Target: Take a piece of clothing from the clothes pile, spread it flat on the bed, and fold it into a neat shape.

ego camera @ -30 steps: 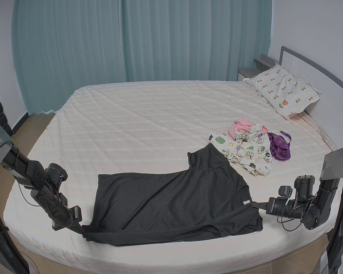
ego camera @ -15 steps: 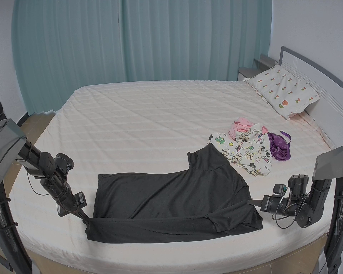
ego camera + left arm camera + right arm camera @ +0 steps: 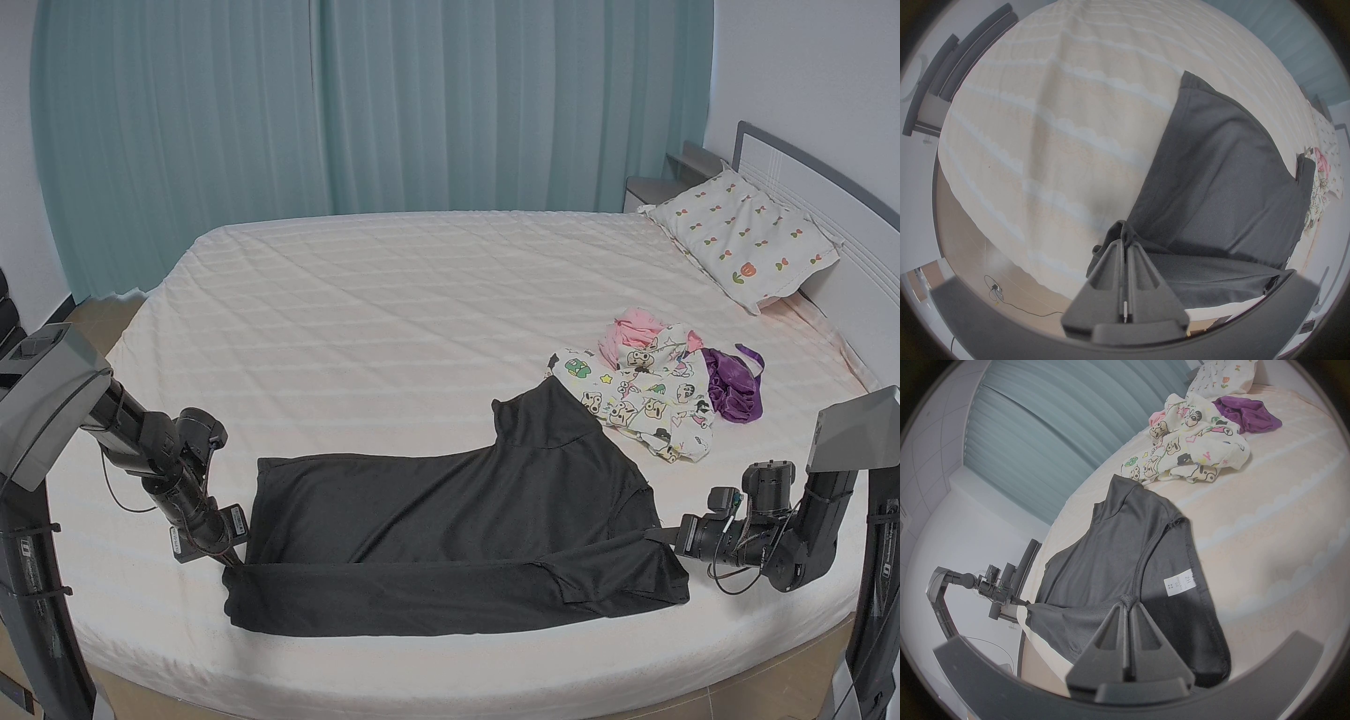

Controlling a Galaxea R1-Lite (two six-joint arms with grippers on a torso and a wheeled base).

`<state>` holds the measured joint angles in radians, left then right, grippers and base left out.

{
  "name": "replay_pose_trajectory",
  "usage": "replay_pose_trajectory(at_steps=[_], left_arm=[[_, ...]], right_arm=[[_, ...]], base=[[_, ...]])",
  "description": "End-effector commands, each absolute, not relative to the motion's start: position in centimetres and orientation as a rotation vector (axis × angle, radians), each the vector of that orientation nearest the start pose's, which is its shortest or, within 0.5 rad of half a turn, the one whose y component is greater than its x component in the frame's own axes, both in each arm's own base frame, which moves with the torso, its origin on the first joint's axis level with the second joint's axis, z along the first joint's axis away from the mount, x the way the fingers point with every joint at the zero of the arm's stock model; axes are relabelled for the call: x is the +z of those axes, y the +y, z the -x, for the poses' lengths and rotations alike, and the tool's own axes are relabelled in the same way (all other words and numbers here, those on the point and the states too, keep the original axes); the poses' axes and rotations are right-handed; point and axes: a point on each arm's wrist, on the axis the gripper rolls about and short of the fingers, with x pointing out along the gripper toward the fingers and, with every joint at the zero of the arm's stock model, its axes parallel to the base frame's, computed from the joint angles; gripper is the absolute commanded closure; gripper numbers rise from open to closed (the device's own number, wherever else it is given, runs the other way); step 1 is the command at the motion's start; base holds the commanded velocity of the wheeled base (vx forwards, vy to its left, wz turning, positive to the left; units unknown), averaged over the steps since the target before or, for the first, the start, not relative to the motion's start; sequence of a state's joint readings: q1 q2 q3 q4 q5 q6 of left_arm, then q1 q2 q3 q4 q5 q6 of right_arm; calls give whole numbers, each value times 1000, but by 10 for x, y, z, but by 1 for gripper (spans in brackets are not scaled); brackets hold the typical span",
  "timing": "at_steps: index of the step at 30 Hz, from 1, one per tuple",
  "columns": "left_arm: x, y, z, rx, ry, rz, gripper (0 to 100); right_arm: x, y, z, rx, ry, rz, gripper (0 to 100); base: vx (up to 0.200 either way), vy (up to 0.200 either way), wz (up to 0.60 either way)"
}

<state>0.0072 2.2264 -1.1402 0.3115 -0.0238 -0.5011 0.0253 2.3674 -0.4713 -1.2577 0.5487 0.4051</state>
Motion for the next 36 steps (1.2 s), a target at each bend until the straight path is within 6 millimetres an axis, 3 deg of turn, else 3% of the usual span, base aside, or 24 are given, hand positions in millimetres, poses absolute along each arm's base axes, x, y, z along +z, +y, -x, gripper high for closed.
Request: replay_pose_trajectory(at_steps=[1, 8, 27, 28, 29, 30, 36], left_arm=[[7, -4, -353, 334, 1385, 419, 100], [9, -4, -356, 328, 1361, 424, 100], [-5, -7, -368, 399, 1326, 380, 100], [-6, -8, -368, 401, 1327, 376, 0], [-6, -10, -368, 401, 1326, 370, 0], [-7, -10, -368, 401, 1328, 370, 0], [-5, -10, -368, 408, 1323, 383, 0]], right_arm=[[-37, 16, -311, 410, 719, -550, 100], [-33, 13, -309, 405, 709, -551, 100], [-58, 28, -322, 356, 733, -503, 100], [-58, 28, -322, 356, 733, -503, 100], [-59, 29, -322, 356, 735, -504, 100], [-59, 29, -322, 355, 735, -504, 0], [-55, 27, -322, 352, 721, -510, 0]], base=[[0, 0, 0], [0, 0, 0], [0, 0, 0], [0, 0, 0], [0, 0, 0], [0, 0, 0], [0, 0, 0]])
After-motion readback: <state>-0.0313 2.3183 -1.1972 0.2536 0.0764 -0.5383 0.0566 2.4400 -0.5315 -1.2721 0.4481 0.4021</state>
